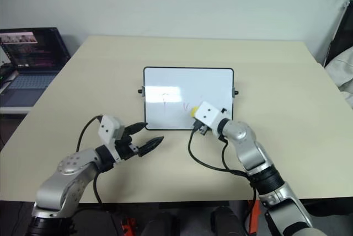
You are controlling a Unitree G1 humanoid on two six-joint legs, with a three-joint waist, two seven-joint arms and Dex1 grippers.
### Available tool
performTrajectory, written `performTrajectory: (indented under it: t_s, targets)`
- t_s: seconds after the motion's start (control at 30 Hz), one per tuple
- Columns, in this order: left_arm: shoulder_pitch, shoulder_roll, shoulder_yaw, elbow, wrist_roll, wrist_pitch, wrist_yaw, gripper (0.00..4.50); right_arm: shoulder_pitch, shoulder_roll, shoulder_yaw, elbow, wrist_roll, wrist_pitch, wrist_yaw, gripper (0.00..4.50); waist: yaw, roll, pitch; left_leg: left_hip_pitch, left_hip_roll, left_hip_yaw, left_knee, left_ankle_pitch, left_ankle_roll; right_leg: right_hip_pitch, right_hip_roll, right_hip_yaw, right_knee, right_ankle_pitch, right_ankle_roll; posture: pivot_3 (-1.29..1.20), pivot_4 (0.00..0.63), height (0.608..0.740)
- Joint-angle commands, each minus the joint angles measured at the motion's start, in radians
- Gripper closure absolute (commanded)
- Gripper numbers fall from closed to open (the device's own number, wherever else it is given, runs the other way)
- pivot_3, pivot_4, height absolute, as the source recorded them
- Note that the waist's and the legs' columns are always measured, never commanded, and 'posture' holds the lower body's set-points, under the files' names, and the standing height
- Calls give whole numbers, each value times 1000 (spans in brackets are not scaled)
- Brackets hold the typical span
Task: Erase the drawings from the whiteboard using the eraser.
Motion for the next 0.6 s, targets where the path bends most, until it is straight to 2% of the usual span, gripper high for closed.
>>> performTrajectory:
  t_s: [0.03, 0.13, 0.3, 0.4, 0.6]
  targets:
    - [-13, 4, 3, -37, -6, -6, -8, 0, -38, 18, -71, 79, -30, -10, -142, 3390, -1, 0, 0, 0, 0, 0, 0, 0, 0, 0, 0, 0, 0, 0, 0, 0, 150, 740]
    - [-12, 2, 0, -40, -6, -5, -8, 0, -76, 20, -101, 119, -46, -63, -235, 3390, 0, 1, 0, 0, 0, 0, 0, 1, 0, -1, 0, 0, 0, 0, 0, 0, 150, 740]
    - [-9, -3, -9, -58, -7, 5, 3, 0, -88, 9, -99, 163, -41, -75, -240, 3390, 7, 0, 0, -1, -1, 0, -1, 0, 0, -1, 0, 0, -1, 1, -1, 0, 150, 740]
    - [-9, -5, -10, -70, -9, 14, 8, 0, -62, 1, -74, 148, -21, -39, -171, 3390, 6, 0, 0, -2, -1, 1, -1, 0, 0, -1, 0, 0, -1, 1, -1, 0, 150, 740]
    - [-13, -7, -7, -93, -16, 41, 22, 0, 17, -57, 87, 1, -4, -17, 76, 3390, 3, 0, 0, -1, 0, 0, -1, 0, 0, -1, 0, 0, -2, 0, 0, 0, 150, 740]
